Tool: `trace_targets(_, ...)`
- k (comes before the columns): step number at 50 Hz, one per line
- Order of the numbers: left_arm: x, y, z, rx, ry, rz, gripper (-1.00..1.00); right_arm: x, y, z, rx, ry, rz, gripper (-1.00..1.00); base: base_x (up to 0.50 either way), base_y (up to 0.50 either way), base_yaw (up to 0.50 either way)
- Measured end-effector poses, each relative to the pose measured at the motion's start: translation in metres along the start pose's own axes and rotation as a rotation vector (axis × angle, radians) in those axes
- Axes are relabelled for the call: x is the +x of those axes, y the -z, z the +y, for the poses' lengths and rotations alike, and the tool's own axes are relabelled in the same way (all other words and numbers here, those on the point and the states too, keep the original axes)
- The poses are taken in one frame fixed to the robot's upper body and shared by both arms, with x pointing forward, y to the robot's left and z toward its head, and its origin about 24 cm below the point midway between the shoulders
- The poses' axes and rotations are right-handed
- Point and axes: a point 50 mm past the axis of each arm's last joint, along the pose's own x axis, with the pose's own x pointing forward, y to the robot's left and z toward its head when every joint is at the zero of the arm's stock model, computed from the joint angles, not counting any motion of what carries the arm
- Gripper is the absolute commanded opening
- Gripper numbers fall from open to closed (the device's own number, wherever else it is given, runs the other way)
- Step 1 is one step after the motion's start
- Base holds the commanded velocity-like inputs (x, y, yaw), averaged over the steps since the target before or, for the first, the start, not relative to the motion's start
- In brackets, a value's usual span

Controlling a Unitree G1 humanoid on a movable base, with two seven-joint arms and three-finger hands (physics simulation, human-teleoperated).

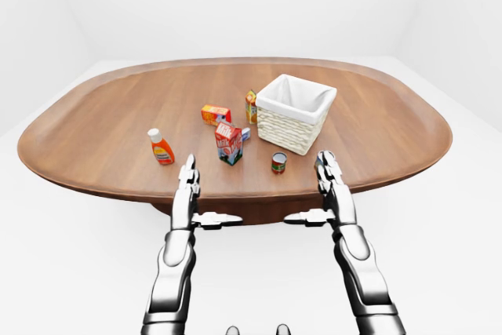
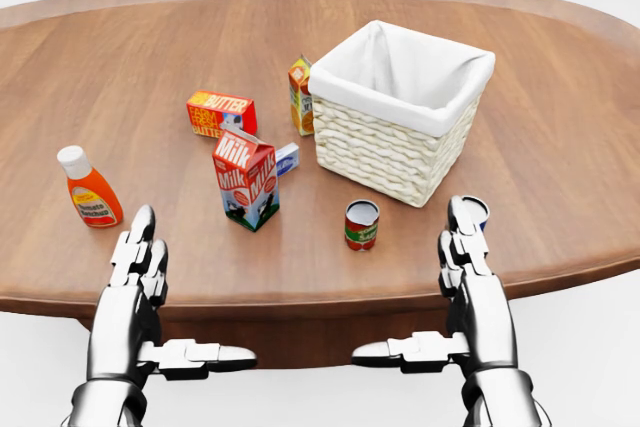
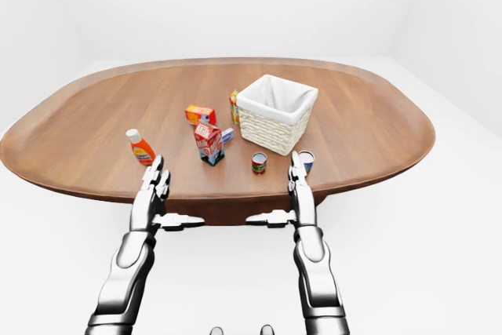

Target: Pick up the alphabet soup, and put it in the basket.

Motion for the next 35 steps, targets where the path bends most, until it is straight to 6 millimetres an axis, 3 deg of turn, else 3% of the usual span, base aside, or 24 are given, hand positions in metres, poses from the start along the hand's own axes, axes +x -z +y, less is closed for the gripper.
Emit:
trace_targets(18,0.0,0.003,0.007,0.026,-0.016,0.012,1.0,0.0,0.003,-0.005,-0.008,-0.011,0.007,1.0,0.0,0.0,0.0)
trace_targets(35,-0.006,-0.018,0.009,0.036,-0.028,-0.116,1.0,-0.004,-0.013,-0.006,-0.023,-0.007,-0.071,1.0,0.0,0.0,0.0)
